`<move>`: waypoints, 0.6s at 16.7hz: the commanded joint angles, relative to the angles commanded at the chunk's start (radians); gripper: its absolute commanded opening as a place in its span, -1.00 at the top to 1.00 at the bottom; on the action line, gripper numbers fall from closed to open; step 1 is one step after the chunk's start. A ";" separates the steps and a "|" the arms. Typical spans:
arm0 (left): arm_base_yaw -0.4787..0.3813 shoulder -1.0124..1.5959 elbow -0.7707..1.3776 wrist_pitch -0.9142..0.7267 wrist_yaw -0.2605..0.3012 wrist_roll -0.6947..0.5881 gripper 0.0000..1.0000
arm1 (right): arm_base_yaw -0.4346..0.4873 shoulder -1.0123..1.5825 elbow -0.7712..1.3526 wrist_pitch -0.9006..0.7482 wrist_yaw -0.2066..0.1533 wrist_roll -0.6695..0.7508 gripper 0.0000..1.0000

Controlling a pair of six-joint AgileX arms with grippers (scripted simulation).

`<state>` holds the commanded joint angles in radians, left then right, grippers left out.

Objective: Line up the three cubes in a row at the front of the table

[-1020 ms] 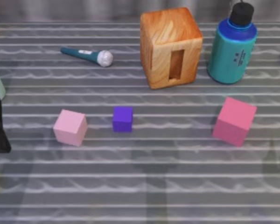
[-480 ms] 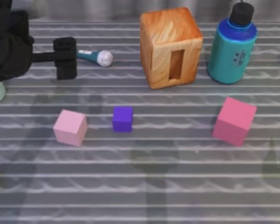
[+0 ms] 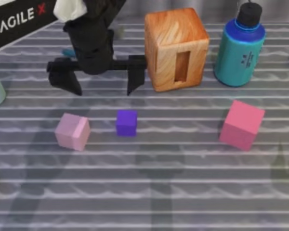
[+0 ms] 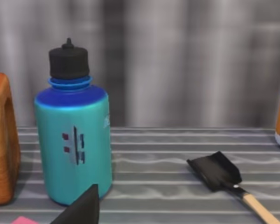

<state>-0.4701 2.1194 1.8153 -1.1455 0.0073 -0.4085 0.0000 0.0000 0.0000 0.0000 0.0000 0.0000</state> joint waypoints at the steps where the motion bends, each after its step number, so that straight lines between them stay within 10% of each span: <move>1: -0.014 0.062 0.058 -0.031 0.000 -0.012 -1.00 | 0.000 0.000 0.000 0.000 0.000 0.000 -1.00; 10: -0.055 0.229 0.224 -0.116 -0.003 -0.046 -1.00 | 0.000 0.000 0.000 0.000 0.000 0.000 -1.00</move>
<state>-0.5249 2.3488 2.0397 -1.2617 0.0046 -0.4544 0.0000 0.0000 0.0000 0.0000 0.0000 0.0000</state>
